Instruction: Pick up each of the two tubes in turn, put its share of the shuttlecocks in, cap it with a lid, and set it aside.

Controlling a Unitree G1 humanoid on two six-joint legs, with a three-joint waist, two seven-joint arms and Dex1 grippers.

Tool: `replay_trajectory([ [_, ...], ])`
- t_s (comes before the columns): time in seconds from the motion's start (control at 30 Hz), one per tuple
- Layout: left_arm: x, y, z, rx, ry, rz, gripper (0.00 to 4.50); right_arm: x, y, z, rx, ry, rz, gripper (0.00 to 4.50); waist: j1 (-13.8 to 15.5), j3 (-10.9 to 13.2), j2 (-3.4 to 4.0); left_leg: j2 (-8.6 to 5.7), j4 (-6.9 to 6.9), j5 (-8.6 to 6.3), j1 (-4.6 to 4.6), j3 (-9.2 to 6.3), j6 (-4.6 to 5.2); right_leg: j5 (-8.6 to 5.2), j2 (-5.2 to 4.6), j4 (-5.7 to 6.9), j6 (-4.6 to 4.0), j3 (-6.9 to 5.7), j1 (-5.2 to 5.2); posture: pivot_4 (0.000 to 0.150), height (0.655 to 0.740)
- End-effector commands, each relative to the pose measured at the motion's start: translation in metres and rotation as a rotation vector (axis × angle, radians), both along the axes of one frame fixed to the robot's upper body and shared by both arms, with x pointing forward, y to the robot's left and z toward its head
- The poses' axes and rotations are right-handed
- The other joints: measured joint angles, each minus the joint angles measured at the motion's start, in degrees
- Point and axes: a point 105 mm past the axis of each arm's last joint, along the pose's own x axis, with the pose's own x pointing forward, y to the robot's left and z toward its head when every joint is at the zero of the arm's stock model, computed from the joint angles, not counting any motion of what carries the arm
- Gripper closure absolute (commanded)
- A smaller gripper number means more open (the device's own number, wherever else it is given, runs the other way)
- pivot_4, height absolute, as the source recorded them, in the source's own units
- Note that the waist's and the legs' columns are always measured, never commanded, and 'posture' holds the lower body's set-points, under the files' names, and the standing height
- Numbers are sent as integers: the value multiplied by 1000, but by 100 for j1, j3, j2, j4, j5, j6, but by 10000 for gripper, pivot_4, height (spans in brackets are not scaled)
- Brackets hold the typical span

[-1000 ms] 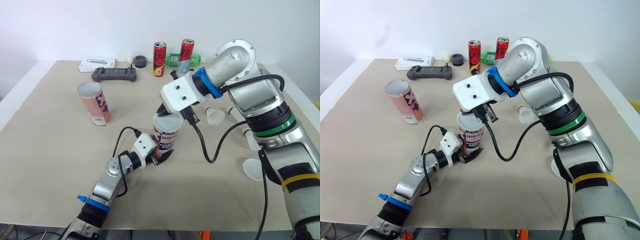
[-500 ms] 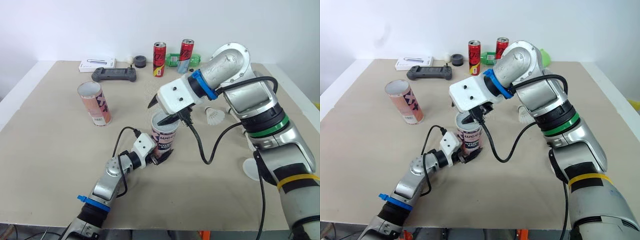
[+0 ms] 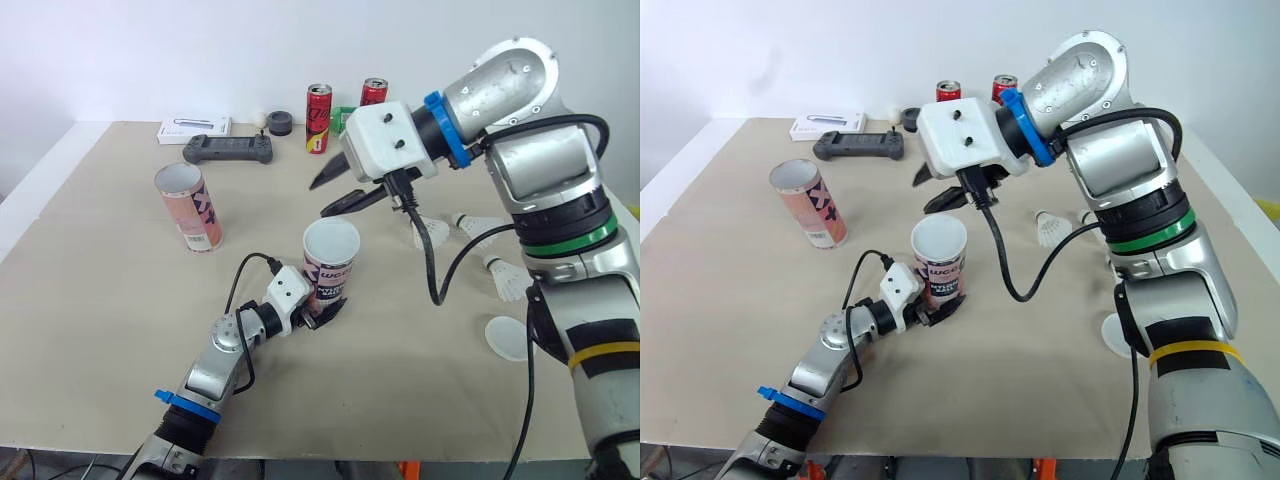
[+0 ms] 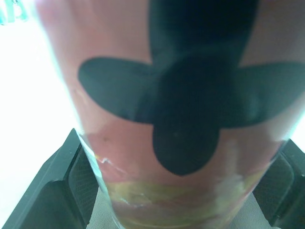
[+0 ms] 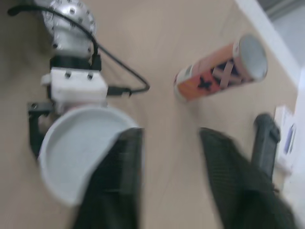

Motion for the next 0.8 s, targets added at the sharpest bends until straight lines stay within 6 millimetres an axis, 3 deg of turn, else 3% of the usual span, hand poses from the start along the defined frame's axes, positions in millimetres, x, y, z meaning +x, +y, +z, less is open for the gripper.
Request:
replay_trajectory([
  [0.03, -1, 2, -22, 43, 81, 13, 5170, -11, 0, -13, -43, 34, 42, 44596, -5, 1, 1, 0, 0, 0, 0, 0, 0, 0, 0, 0, 0, 0, 0, 1500, 7400],
  [0.4, -1, 2, -22, 44, 80, 13, 5170, -5, 10, -63, -78, 187, 42, 44596, -4, 0, 0, 1, 1, 0, 7, -1, 0, 2, 1, 1, 3, -2, 5, 1500, 7400],
  [0.8, -1, 3, -22, 41, 82, 17, 5170, 4, 16, -95, -52, 339, 21, 44596, -57, -52, 4, 7, -2, 0, 38, 2, 0, 2, 6, 1, 3, -2, 25, 1500, 7400],
])
